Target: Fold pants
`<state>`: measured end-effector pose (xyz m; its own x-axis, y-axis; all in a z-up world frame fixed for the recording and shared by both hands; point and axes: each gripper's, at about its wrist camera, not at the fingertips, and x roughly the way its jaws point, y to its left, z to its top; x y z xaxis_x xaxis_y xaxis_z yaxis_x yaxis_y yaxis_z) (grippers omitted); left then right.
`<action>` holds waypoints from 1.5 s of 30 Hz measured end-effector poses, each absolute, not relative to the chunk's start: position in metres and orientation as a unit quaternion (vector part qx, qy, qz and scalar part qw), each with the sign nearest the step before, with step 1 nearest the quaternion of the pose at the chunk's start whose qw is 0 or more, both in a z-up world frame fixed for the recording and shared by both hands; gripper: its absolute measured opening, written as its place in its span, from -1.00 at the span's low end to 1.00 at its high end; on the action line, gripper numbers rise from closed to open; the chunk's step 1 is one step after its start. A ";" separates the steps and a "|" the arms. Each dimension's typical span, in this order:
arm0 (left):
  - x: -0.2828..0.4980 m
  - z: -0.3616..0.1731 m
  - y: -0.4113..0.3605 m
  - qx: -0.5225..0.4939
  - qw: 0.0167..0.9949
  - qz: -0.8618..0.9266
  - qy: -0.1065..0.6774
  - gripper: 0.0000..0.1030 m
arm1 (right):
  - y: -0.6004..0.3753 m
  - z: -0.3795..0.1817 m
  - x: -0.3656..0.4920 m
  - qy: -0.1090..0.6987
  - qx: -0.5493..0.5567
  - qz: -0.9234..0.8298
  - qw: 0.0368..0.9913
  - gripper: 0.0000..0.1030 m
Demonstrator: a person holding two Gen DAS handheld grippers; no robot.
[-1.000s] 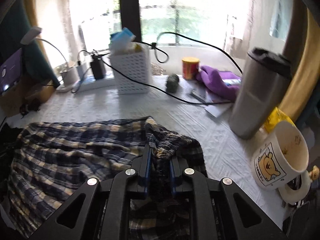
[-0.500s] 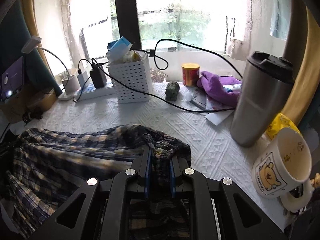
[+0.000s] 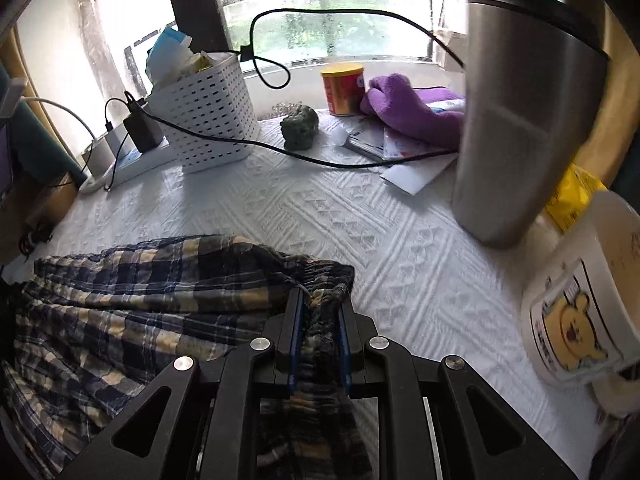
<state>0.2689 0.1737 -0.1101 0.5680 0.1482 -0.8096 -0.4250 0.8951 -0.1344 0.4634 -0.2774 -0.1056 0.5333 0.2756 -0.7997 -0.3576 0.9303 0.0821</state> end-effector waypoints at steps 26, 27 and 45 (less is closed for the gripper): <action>0.212 -0.091 0.155 -0.163 0.885 0.146 0.412 0.14 | -0.295 -0.062 0.397 0.400 -0.082 0.169 0.897 0.39; 0.208 -0.093 0.152 -0.166 0.884 0.140 0.415 0.14 | -0.297 -0.065 0.393 0.403 -0.082 0.175 0.894 0.39; 0.183 -0.132 0.076 -0.095 0.866 0.102 0.479 -0.26 | -0.327 -0.111 0.355 0.419 -0.146 0.132 0.886 -0.88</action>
